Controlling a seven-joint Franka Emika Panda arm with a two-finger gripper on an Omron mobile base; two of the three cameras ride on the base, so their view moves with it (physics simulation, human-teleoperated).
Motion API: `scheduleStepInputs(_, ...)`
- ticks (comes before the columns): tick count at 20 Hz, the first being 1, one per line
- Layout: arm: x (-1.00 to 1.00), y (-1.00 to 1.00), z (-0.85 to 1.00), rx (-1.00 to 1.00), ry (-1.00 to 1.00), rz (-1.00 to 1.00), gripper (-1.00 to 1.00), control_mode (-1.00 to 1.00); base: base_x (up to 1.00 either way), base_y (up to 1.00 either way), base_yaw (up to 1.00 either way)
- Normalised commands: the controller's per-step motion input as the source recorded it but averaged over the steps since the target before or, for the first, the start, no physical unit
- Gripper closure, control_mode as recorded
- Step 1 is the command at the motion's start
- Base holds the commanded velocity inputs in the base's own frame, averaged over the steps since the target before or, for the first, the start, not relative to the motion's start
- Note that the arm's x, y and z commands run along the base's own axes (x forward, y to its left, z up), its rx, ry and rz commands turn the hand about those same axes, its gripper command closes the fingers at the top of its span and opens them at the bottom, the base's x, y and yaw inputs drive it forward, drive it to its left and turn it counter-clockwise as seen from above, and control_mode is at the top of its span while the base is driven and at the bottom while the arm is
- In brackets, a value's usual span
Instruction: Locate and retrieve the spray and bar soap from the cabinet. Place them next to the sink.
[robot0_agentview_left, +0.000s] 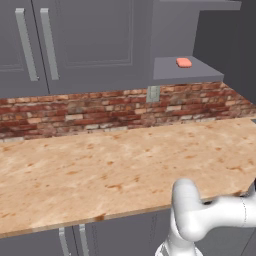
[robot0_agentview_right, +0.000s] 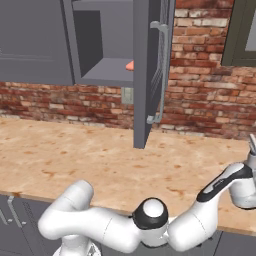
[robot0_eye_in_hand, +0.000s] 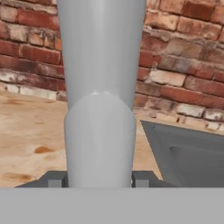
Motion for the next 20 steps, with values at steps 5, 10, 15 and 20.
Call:
scheduleStepInputs(5, 0.00, 0.00, -0.12, 0.00, 0.01, 0.03, -1.00, -1.00, 0.00, 0.00, 0.00)
scheduleStepInputs(10, -0.01, 0.00, -0.05, 0.00, 0.00, 0.02, -1.00, -1.00, 0.00, 0.00, 0.00)
scheduleStepInputs(15, 0.00, 0.00, 0.00, 0.00, 0.00, 0.02, -1.00, -1.00, 0.00, 0.00, 0.00)
scheduleStepInputs(20, 0.00, 0.00, 0.00, 0.00, 0.00, 0.01, -1.00, -1.00, 0.00, 0.00, 0.00)
